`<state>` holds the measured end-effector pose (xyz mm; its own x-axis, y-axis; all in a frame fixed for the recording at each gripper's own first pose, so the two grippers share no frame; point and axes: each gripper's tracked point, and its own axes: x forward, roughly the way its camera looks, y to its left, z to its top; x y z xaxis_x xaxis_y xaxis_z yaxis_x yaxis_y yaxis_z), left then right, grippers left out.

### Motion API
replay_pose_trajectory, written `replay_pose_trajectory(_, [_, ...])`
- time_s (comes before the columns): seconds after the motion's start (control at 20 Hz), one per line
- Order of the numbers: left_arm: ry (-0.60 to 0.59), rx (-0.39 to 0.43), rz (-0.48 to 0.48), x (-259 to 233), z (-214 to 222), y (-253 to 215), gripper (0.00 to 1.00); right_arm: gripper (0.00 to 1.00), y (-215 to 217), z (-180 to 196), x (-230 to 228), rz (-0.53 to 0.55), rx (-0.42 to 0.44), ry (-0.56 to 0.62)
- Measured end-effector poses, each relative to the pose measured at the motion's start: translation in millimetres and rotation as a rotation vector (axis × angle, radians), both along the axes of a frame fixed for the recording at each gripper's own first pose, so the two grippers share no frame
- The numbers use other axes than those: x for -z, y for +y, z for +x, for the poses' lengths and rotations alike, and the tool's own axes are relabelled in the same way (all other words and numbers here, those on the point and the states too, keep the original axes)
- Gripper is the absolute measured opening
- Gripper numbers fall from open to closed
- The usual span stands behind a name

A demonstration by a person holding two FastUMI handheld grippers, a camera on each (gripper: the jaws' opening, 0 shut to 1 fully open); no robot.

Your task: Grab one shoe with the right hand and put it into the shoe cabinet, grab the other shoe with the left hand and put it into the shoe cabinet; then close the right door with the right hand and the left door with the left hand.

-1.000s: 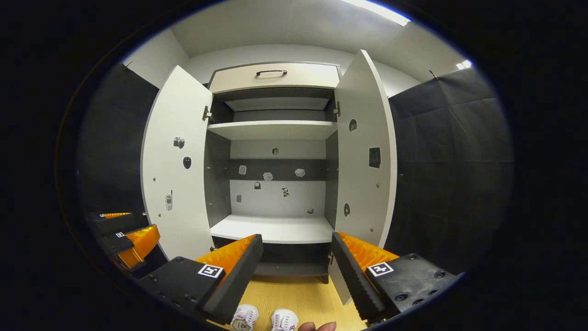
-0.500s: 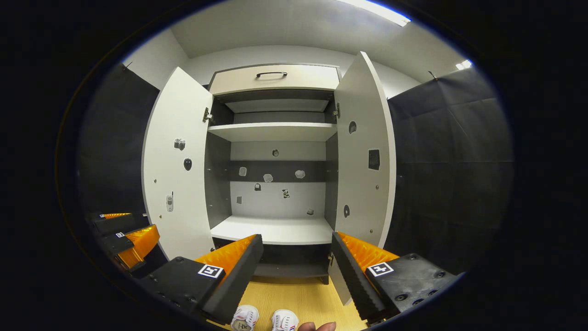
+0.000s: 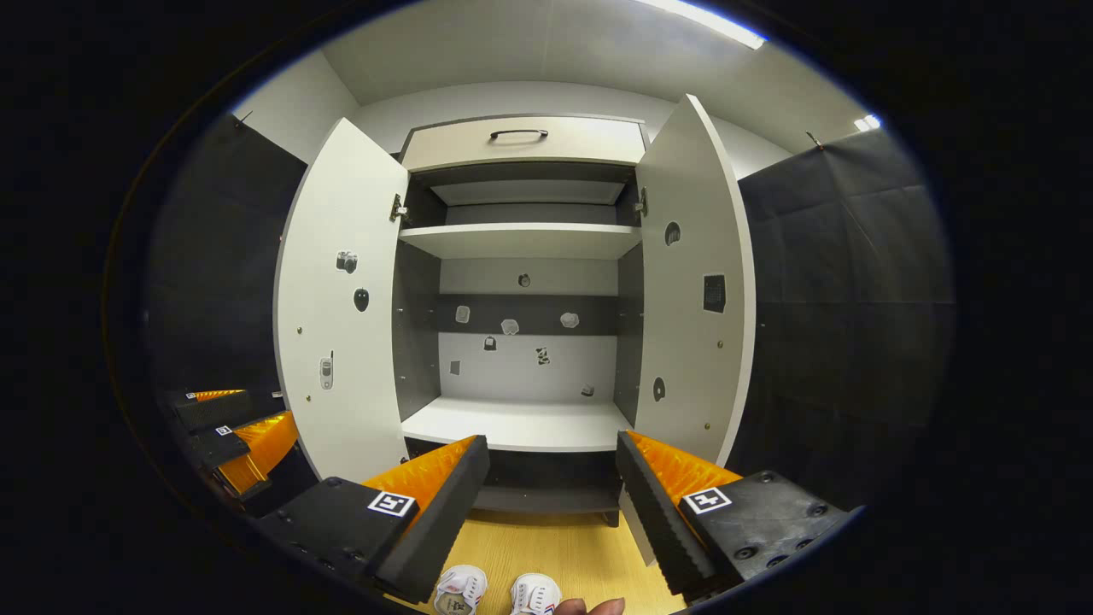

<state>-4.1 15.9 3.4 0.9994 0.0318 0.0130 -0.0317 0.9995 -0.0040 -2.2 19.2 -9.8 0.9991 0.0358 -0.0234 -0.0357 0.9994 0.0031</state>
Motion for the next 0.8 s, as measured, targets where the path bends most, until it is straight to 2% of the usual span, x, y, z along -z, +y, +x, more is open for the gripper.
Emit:
replay_pose_trajectory(0.15, [-0.006, -0.012, 0.005, 0, -1, 5, 0.95, 0.98, 3, 0, 20, 0.017, -0.012, 0.058])
replay_pose_trajectory(0.35, [0.0, -0.025, -0.002, 6, -2, 10, 0.95, 0.98, 9, -2, 68, 0.057, -0.027, 0.185])
replay_pose_trajectory(0.8, [0.03, -0.056, 0.004, 26, -5, 17, 0.95, 0.99, 22, -47, 253, 0.089, -0.086, 0.563])
